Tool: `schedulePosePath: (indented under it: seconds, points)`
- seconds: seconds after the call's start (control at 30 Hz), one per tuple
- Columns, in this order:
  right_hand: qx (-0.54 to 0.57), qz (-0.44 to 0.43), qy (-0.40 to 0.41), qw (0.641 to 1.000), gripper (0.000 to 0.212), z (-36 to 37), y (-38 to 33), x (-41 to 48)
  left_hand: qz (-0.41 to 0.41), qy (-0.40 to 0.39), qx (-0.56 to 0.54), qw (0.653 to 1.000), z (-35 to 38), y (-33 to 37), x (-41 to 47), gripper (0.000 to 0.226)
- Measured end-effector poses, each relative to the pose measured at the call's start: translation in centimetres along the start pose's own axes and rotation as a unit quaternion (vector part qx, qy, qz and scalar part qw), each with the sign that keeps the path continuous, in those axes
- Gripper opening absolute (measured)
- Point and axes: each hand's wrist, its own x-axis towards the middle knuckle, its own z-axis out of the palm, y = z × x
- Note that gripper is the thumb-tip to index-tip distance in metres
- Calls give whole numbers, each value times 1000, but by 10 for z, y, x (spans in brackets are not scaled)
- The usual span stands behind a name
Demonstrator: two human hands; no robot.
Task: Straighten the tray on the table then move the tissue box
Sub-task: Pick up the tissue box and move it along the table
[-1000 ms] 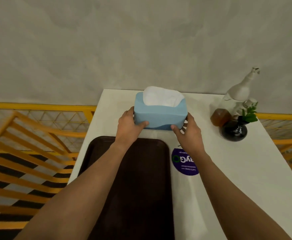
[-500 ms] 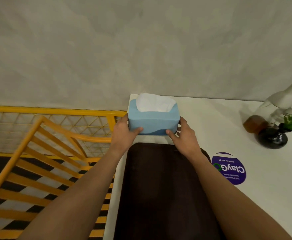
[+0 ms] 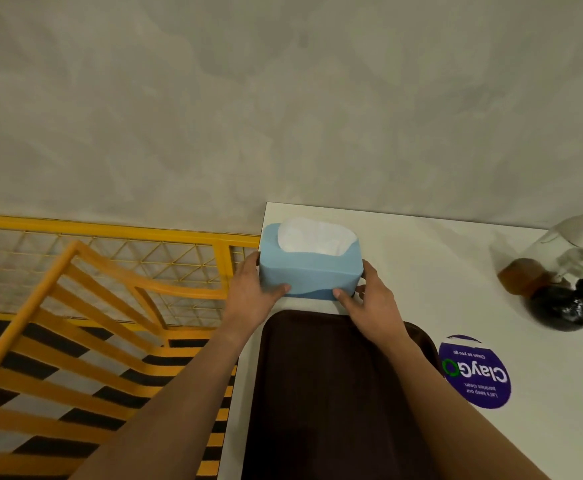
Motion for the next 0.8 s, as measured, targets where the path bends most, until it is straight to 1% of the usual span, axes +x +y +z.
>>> schedulePosePath:
  seconds: [0.17, 0.37, 0.63, 0.8]
  points:
    - [14, -29, -11, 999, 79, 1, 0, 22, -10, -18, 4, 1000, 7, -4, 22, 90]
    - [28, -22, -11, 999, 82, 7, 4, 59, 2, -14, 20, 1000, 12, -8, 63, 87]
    - [26, -37, -8, 999, 83, 10, 9, 118, -14, -51, 39, 998, 20, -14, 118, 90]
    - [16, -43, -20, 999, 81, 10, 16, 144, 0, -43, 59, 997, 25, -18, 140, 88]
